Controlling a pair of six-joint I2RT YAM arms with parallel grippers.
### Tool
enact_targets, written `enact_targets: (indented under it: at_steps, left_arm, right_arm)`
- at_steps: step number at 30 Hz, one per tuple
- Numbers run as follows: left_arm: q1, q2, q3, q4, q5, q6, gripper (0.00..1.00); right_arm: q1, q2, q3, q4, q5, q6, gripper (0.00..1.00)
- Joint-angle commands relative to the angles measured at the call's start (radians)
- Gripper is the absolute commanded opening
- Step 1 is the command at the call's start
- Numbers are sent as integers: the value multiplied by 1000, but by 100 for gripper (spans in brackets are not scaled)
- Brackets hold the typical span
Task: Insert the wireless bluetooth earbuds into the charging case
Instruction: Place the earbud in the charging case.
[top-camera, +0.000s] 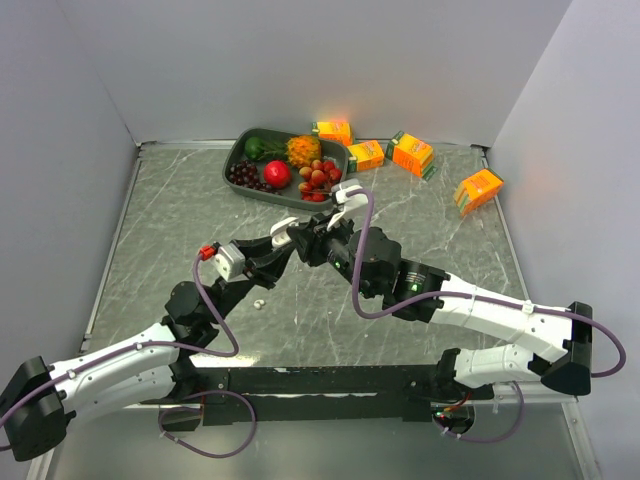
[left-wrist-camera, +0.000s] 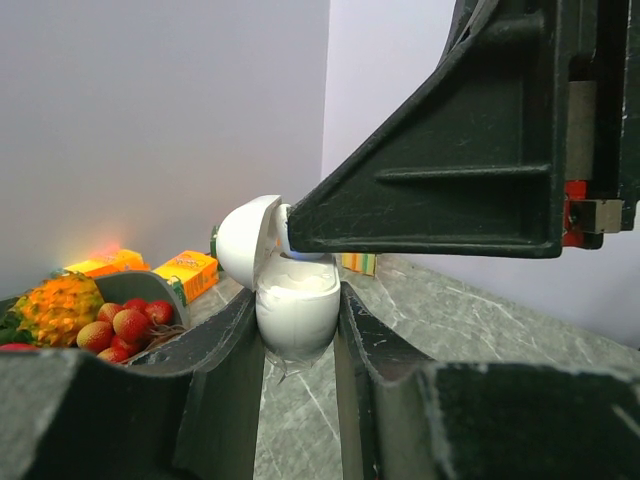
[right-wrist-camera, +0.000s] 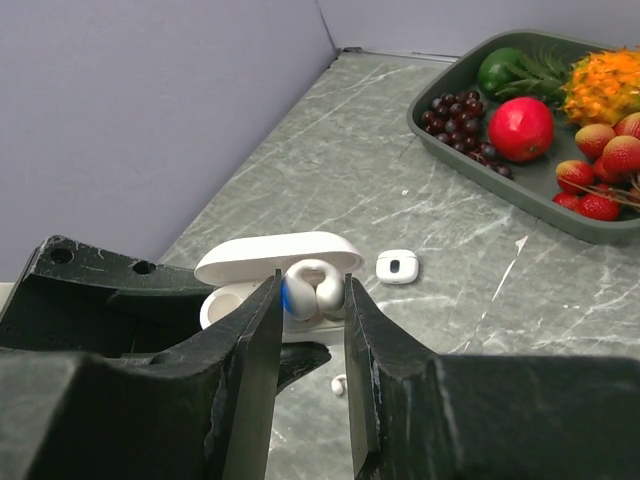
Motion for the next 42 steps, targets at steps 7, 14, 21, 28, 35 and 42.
enact_targets:
  at_steps: [7, 14, 21, 28, 35, 42]
  left_arm:
    - [-2, -14, 32, 79, -6, -5, 1]
    - [-2, -20, 31, 74, -7, -6, 1]
    - [-2, -23, 23, 82, -16, -12, 1]
    - [0, -27, 22, 85, -16, -12, 1]
    - [-2, -64, 12, 54, -24, -5, 1]
    - [0, -219, -27, -98, -48, 20, 1]
  right_arm:
    - [26, -16, 30, -4, -22, -19, 55]
    - [29, -23, 42, -32, -8, -15, 63]
    - [29, -56, 74, -64, 24, 0, 70]
    - [30, -97, 82, -79, 67, 1, 72]
    - [27, -187, 13, -64, 145, -12, 73]
    - [-53, -197, -68, -194, 55, 83, 70]
